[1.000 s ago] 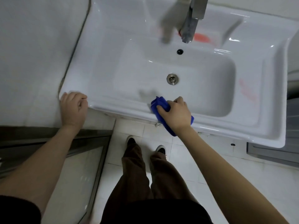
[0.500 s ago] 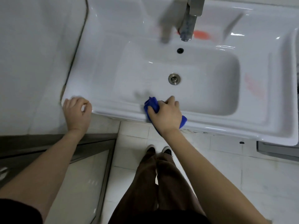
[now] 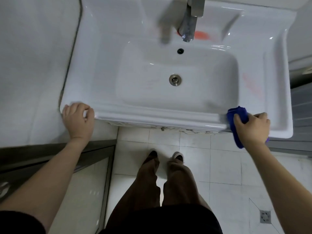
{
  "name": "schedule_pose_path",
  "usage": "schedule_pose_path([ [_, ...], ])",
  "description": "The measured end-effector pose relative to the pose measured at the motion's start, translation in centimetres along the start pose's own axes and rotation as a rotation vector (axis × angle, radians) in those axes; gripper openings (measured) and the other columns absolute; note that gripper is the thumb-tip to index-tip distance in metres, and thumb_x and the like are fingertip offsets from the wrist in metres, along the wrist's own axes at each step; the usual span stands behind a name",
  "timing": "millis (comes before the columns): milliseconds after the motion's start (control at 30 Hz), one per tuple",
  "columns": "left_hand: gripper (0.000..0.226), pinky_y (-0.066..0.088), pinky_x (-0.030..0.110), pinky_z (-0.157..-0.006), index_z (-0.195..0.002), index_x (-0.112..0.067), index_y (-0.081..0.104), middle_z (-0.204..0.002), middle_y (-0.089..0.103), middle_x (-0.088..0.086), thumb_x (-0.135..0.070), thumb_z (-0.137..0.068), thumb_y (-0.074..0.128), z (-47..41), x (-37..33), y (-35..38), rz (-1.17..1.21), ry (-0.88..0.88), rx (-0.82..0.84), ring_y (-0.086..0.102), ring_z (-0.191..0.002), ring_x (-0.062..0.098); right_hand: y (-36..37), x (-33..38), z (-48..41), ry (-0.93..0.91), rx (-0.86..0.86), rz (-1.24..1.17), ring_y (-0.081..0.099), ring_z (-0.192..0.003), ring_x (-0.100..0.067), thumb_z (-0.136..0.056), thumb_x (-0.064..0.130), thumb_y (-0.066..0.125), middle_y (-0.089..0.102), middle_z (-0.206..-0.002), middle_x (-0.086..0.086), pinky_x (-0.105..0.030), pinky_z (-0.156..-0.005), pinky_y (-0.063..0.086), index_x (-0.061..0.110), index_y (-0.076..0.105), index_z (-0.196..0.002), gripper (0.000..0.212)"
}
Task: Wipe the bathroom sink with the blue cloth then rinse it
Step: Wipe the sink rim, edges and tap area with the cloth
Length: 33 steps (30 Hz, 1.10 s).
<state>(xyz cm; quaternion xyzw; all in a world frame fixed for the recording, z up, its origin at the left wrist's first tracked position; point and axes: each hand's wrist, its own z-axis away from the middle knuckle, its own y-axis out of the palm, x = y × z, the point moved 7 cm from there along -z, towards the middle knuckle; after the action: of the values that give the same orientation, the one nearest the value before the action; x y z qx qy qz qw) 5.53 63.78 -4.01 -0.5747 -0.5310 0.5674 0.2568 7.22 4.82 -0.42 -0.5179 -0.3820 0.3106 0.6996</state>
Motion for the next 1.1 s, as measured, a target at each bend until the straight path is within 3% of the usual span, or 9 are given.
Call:
schedule_pose_path([
  [200,0.018,0.037,0.050,-0.101,-0.080,-0.006,0.063,-0.086,0.064,0.015,-0.016,-0.088,0.050,0.0,-0.4,0.1,-0.009,-0.021,0.006,0.054,-0.084,0.035,6.7,17.5,8.4,-0.344,0.011,-0.085,0.046,-0.086,-0.031,-0.086,0.041,0.056,0.051,-0.094,-0.011,-0.032,-0.056,0.034,0.008,0.064,-0.075,0.036],
  [300,0.019,0.037,0.050,-0.099,-0.081,-0.006,0.063,-0.087,0.065,0.015,-0.017,-0.088,0.050,-0.1,-0.4,0.1,-0.014,-0.008,0.023,0.055,-0.085,0.035,7.9,21.5,10.0,-0.455,0.066,-0.111,0.047,-0.084,-0.030,-0.087,0.043,0.054,0.051,-0.094,-0.009,-0.032,-0.054,0.036,0.010,0.066,-0.076,0.037],
  [400,0.020,0.035,0.046,-0.098,-0.081,-0.006,0.063,-0.088,0.065,0.015,-0.018,-0.088,0.050,-0.3,-0.6,-0.1,0.013,0.002,0.047,0.056,-0.086,0.035,7.1,18.6,8.7,-0.472,0.107,-0.135,0.046,-0.088,-0.029,-0.089,0.046,0.052,0.050,-0.095,-0.008,-0.032,-0.058,0.038,0.012,0.066,-0.080,0.038],
  [533,0.022,0.030,0.035,-0.091,-0.083,-0.007,0.063,-0.090,0.065,0.014,-0.022,-0.088,0.048,-0.2,-0.8,-0.5,0.017,0.009,0.085,0.055,-0.088,0.034,3.9,9.5,4.2,-0.302,0.039,-0.105,0.047,-0.091,-0.030,-0.089,0.046,0.050,0.047,-0.093,-0.006,-0.033,-0.065,0.039,0.013,0.065,-0.076,0.038],
  [667,0.038,0.035,0.044,-0.097,-0.095,-0.008,0.066,-0.101,0.065,0.016,-0.033,-0.087,0.038,-0.6,-2.2,-1.2,-0.025,-0.071,0.151,0.054,-0.098,0.037,2.2,4.3,1.5,-0.190,0.004,-0.115,0.046,-0.090,-0.027,-0.086,0.047,0.046,0.045,-0.092,-0.004,-0.032,-0.063,0.038,0.014,0.060,-0.069,0.039],
  [800,0.036,0.039,0.043,-0.095,-0.105,-0.008,0.067,-0.104,0.066,0.015,-0.029,-0.089,0.043,1.4,-12.2,-0.4,0.045,0.072,0.143,0.056,-0.099,0.037,2.4,4.2,1.5,-0.167,-0.012,-0.114,0.046,-0.092,-0.028,-0.087,0.044,0.049,0.048,-0.097,-0.007,-0.035,-0.064,0.045,0.013,0.063,-0.072,0.037],
  [967,0.030,0.042,0.036,-0.087,-0.103,-0.011,0.067,-0.098,0.068,0.006,-0.029,-0.089,0.048,8.0,-28.6,6.6,0.261,0.424,0.395,0.061,-0.094,0.029,2.5,4.5,1.6,-0.125,-0.037,-0.108,0.045,-0.091,-0.027,-0.084,0.046,0.051,0.048,-0.097,-0.006,-0.041,-0.067,0.051,0.013,0.063,-0.074,0.036],
  [1100,0.019,0.038,0.034,-0.085,-0.097,-0.023,0.065,-0.100,0.065,-0.008,-0.037,-0.091,0.054,10.3,-31.3,9.2,0.130,0.368,0.376,0.055,-0.095,0.021,2.7,5.2,1.8,-0.272,0.021,-0.111,0.046,-0.091,-0.024,-0.085,0.047,0.054,0.050,-0.097,-0.005,-0.036,-0.065,0.048,0.013,0.064,-0.081,0.035],
])
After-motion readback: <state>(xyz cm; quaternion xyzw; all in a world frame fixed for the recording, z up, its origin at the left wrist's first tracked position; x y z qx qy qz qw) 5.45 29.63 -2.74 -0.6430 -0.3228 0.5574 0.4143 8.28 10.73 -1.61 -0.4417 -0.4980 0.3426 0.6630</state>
